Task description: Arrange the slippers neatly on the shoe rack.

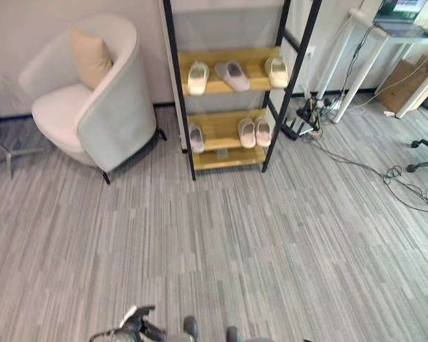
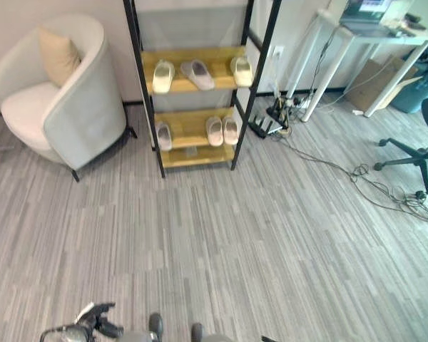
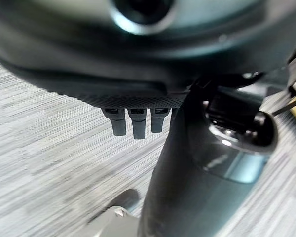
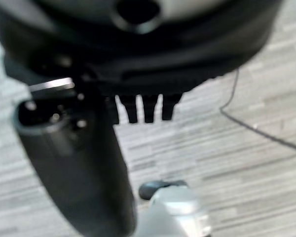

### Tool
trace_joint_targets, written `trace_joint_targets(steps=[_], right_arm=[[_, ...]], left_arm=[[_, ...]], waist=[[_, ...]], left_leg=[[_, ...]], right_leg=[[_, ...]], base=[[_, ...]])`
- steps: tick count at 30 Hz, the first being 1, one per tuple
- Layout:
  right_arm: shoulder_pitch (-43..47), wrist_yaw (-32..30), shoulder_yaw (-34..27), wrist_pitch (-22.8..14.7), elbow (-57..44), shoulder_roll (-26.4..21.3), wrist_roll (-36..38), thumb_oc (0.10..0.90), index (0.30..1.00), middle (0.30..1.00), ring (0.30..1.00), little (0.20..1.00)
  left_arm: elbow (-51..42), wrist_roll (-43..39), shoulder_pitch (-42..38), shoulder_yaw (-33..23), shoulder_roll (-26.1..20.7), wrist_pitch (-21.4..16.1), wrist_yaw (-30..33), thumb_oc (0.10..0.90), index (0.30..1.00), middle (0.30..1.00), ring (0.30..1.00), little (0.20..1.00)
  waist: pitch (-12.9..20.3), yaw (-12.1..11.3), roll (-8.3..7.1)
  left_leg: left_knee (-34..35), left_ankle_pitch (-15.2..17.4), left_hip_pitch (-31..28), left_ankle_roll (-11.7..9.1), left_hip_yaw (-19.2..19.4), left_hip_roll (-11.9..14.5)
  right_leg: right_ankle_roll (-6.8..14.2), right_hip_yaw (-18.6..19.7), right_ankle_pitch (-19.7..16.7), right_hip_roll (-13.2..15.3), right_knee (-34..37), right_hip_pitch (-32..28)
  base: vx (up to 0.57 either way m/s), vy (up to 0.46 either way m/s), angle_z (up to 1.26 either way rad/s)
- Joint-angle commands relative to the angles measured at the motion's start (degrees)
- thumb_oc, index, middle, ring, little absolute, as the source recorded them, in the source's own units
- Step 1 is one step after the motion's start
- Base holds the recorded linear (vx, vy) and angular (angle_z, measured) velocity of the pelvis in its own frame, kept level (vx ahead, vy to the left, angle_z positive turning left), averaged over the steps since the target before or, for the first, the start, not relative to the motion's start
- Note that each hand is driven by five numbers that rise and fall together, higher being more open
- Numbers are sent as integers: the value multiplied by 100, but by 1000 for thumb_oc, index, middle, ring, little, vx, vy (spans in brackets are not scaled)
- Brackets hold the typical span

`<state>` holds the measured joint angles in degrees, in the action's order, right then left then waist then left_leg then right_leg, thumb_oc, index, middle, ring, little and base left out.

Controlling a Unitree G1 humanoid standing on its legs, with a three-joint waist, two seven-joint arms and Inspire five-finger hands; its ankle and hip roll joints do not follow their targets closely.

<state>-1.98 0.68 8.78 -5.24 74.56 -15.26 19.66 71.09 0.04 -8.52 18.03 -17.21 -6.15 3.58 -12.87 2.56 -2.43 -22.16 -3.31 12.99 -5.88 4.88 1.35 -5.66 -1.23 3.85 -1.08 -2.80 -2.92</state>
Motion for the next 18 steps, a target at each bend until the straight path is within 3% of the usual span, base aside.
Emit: trace_joint_targets(steps=[1,3,4,5,7,9,10,12,14,16,17,18], right_arm=[[77,-131,33,-145,-348,-429,138,800,900,900,900,900],[66,-122,55,-158,-353,-399,172,800,900,900,900,900],[81,-179,144,-151,-312,-355,98,800,900,900,900,900],[83,-211,152,-152,-296,-353,66,800,900,900,900,900],[76,-210,181,-116,-211,-328,-68,800,900,900,900,900],[16,-189,178,-106,-227,-241,-110,800,900,900,900,900],[13,-189,180,-106,-229,-238,-110,800,900,900,900,900],[28,-152,241,-97,-284,-94,-114,800,900,900,900,900],[109,-97,318,-62,-339,8,-161,800,900,900,900,900],[164,-77,364,-46,-365,54,-192,800,900,900,900,900],[333,-42,470,-46,-501,102,-254,800,900,900,900,900],[337,-42,469,-45,-501,103,-254,800,900,900,900,900]], left_arm=[[30,232,283,378,432,-153,-46,800,900,900,900,900],[68,221,318,346,468,-125,-18,800,900,900,900,900],[163,261,349,349,523,-116,-5,800,900,900,900,900],[189,270,367,357,533,-109,1,800,900,900,900,900],[314,280,500,268,563,-72,-20,800,900,900,900,900],[438,321,563,114,499,-24,47,800,900,900,900,900],[437,321,565,113,496,-24,47,800,900,900,900,900],[473,265,534,-41,409,-13,41,800,900,900,900,900],[420,163,462,-100,354,-15,17,800,900,900,900,900],[385,110,408,-109,325,-19,16,800,900,900,900,900],[249,19,227,-48,286,-34,52,800,900,900,900,900],[250,19,224,-49,285,-33,52,800,900,900,900,900]], waist=[[100,-46,208],[110,-117,222],[143,-254,265],[159,-305,248],[263,-382,223],[409,-390,171],[420,-384,164],[603,-428,-76],[679,-464,-201],[697,-468,-248],[593,-404,-252],[590,-403,-256]], left_leg=[[316,335,262,261,193,410],[712,158,286,266,213,388],[1484,-74,493,224,170,312],[1768,-125,564,213,150,270],[2140,-195,511,260,38,213],[1953,-420,481,303,-105,140],[1942,-413,495,304,-108,133],[1591,-200,601,441,-47,23],[1435,27,556,527,-30,-67],[1385,168,508,581,-15,-101],[1357,348,377,709,40,-131],[1352,352,379,711,42,-135]], right_leg=[[713,-22,693,130,-75,-343],[729,23,750,93,8,-484],[752,108,837,-11,175,-718],[764,168,865,-4,242,-826],[805,355,932,-39,319,-991],[864,396,933,52,287,-1006],[865,391,939,57,285,-998],[1007,495,909,241,151,-906],[1186,487,750,348,-248,-760],[1310,478,599,389,-580,-604],[1648,348,-148,529,-1530,-117],[1650,349,-140,533,-1540,-112]], base=[[324,-3,-6],[311,26,-4],[353,38,-6],[475,58,-4],[368,109,-16],[318,137,-59],[314,152,-87],[392,179,-51],[327,142,-9],[213,117,-6],[132,96,-17],[217,158,-9]])
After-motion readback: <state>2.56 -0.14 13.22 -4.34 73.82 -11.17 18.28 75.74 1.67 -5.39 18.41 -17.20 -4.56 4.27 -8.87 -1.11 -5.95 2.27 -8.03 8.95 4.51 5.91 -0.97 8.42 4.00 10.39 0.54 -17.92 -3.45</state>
